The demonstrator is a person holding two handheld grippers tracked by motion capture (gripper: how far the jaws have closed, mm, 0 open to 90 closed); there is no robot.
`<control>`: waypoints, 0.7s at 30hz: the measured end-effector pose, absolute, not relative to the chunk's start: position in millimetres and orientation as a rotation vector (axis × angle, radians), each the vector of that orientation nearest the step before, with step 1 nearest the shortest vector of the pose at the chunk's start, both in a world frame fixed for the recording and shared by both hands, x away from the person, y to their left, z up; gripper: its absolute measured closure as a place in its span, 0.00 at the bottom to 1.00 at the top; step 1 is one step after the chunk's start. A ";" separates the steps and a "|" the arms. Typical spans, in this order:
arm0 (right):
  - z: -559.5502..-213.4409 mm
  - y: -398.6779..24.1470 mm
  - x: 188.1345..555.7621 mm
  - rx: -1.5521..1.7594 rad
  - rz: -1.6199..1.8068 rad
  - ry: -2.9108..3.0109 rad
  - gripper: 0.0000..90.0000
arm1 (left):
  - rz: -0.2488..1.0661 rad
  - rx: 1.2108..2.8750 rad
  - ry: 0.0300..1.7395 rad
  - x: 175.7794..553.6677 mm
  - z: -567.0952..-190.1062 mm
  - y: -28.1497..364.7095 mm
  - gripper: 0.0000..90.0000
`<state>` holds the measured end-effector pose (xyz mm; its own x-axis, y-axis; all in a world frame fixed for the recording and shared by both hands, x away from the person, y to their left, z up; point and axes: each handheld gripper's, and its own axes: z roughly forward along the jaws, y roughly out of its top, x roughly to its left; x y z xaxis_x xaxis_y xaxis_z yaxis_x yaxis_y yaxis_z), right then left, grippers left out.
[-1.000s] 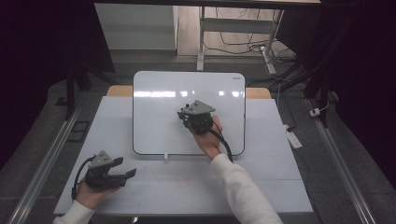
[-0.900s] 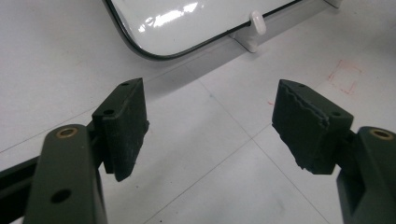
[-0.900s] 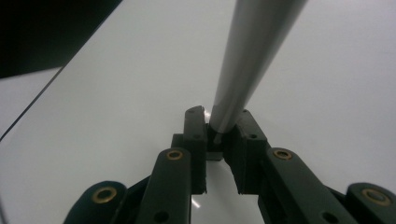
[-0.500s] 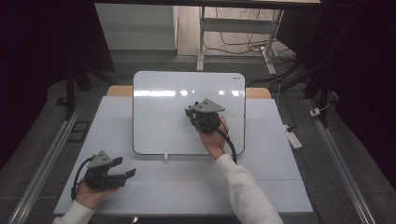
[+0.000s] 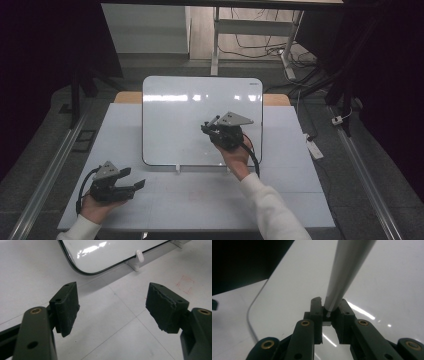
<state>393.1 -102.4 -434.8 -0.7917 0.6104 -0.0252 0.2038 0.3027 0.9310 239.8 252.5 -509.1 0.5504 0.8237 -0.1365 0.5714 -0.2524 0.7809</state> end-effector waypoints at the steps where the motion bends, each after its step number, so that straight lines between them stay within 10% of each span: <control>1: -435.2 -106.0 389.8 0.728 1.495 2.206 0.86 | 0.383 1.951 1.128 239.7 -508.9 252.3 0.30; 21: -458.9 -156.2 332.6 0.754 1.524 2.334 0.86 | 0.403 1.915 1.129 239.7 -503.5 249.5 0.30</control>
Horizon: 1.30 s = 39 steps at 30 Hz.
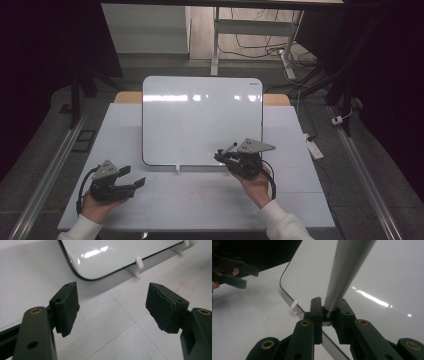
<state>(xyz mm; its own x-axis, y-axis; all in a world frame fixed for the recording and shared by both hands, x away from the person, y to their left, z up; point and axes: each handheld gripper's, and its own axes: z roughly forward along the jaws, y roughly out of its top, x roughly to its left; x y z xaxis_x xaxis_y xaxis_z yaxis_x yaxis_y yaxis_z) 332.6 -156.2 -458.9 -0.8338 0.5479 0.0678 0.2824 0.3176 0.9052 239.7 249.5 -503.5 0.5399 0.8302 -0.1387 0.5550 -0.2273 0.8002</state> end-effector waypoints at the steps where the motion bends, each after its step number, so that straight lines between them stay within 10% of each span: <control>1: -460.1 -157.1 330.5 0.758 1.523 2.340 0.86 | 0.408 1.913 1.123 239.7 -502.2 248.0 0.30; 39: -482.9 -132.7 305.3 0.672 1.517 2.538 0.86 | 0.264 1.967 0.761 273.8 -444.6 123.8 0.35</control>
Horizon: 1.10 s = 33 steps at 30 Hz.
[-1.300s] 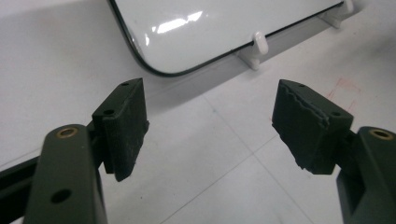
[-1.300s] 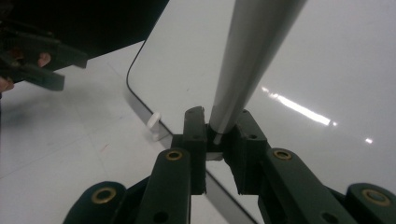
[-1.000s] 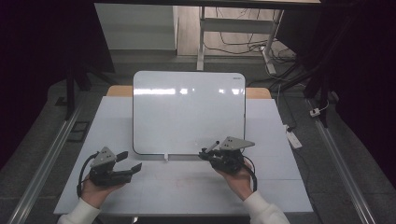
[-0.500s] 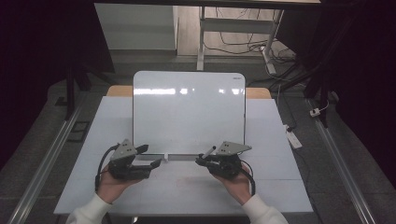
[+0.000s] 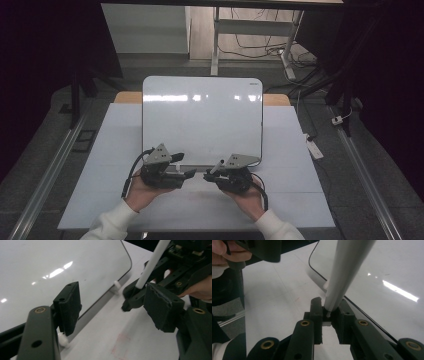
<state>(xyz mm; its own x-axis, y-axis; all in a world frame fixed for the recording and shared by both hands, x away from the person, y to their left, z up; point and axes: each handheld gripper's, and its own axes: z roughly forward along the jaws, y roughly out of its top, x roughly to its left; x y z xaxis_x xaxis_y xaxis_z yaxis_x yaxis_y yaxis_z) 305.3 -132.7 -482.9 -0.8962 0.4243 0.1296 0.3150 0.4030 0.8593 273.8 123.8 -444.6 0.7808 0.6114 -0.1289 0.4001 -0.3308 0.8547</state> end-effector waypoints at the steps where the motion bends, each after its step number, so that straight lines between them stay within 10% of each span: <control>1: -483.4 -131.4 305.2 0.666 1.518 2.543 0.86 | 0.253 1.967 0.752 274.3 -444.4 122.0 0.36; 10: -487.4 -118.8 302.2 0.626 1.517 2.589 0.86 | 0.177 1.994 0.661 277.6 -443.9 103.7 0.47; 21: -489.0 -110.1 298.1 0.607 1.519 2.624 0.86 | 0.155 2.018 0.576 279.2 -445.6 90.1 0.84; 33: -489.1 -108.8 295.6 0.619 1.574 2.616 0.75 | 0.240 2.016 0.623 277.7 -441.4 98.7 0.90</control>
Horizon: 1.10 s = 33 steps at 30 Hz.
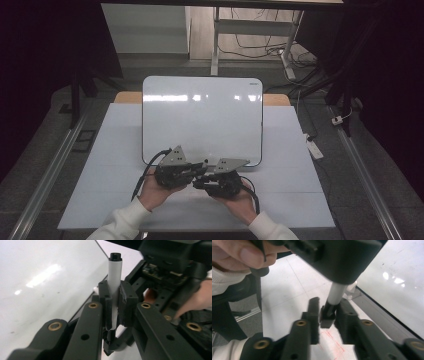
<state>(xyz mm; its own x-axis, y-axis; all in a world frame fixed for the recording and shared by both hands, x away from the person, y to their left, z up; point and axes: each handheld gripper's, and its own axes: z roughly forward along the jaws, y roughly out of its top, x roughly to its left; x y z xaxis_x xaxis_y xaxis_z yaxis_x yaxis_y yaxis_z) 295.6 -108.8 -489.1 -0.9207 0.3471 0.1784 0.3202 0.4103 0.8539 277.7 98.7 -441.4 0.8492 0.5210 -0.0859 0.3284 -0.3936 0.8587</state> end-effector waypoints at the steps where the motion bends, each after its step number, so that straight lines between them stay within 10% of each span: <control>1: -488.7 -108.9 295.3 0.618 1.584 2.607 0.70 | 0.244 2.009 0.631 278.3 -440.7 100.8 0.90; 11: -480.3 -128.1 294.3 0.627 1.629 2.458 0.53 | 0.322 1.936 0.753 284.7 -432.1 134.4 0.90; 33: -484.3 -232.0 289.7 0.803 1.425 2.225 0.51 | 0.416 1.820 0.990 299.8 -428.6 201.6 0.90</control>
<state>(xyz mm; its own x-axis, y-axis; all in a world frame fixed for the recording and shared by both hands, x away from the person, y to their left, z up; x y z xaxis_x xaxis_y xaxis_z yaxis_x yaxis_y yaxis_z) 289.7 -232.0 -484.3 -0.7654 0.6434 -0.0098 0.2601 0.3233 0.9098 299.8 201.6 -428.6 0.6081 0.7806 -0.1444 0.4434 -0.1831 0.8774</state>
